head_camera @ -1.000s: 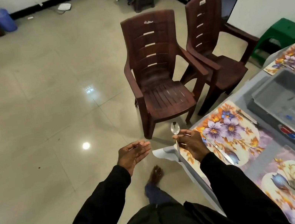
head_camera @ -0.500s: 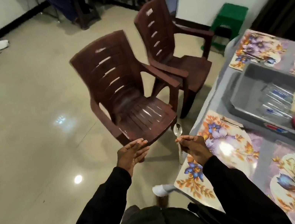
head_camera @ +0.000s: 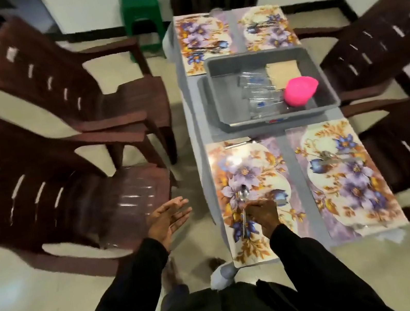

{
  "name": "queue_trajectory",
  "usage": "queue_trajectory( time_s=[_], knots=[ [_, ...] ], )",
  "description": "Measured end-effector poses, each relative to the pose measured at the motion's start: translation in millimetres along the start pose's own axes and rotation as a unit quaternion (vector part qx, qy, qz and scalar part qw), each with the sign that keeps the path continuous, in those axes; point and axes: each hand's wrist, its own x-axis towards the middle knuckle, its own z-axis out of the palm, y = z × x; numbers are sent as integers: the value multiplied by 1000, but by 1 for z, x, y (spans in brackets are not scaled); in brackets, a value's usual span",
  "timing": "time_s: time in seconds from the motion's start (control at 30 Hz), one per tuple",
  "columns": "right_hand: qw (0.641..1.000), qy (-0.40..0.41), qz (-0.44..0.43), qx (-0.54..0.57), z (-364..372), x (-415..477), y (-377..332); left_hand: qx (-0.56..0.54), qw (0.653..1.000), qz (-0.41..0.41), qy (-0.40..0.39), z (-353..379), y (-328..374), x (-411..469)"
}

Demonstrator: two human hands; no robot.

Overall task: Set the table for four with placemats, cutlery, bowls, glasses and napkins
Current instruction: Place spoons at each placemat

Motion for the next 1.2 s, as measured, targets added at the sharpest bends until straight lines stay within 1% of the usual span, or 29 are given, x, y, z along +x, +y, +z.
queue_trajectory(
  time_s=[0.07,0.13,0.23,0.37,0.43,0.53,0.63,0.7,0.8,0.87,0.97,1.2],
  knots=[
    [995,91,15,44,-5,7,22,38,998,-26,-37,3,11,14],
    [985,159,32,66,-7,1,31,68,995,-43,-61,6,20,25],
    [972,199,67,104,-4,-6,42,98,989,-64,-91,6,31,37],
    [933,299,111,165,0,3,61,131,981,-84,-115,8,41,47],
    [920,324,136,174,3,5,63,146,977,-91,-129,9,46,54],
    [909,359,142,157,4,13,66,164,970,-99,-147,12,51,61],
    [903,373,170,133,4,25,69,175,965,-104,-163,14,53,66],
    [904,373,181,101,1,37,72,173,964,-108,-170,15,55,68],
    [902,365,215,87,-8,57,80,167,965,-111,-170,14,58,70],
    [904,357,219,89,-13,78,93,160,966,-111,-170,12,60,68],
    [892,388,203,112,-12,82,90,152,968,-105,-169,5,64,65],
    [897,378,219,71,-9,68,81,126,976,-93,-153,-11,67,53]
  ],
)
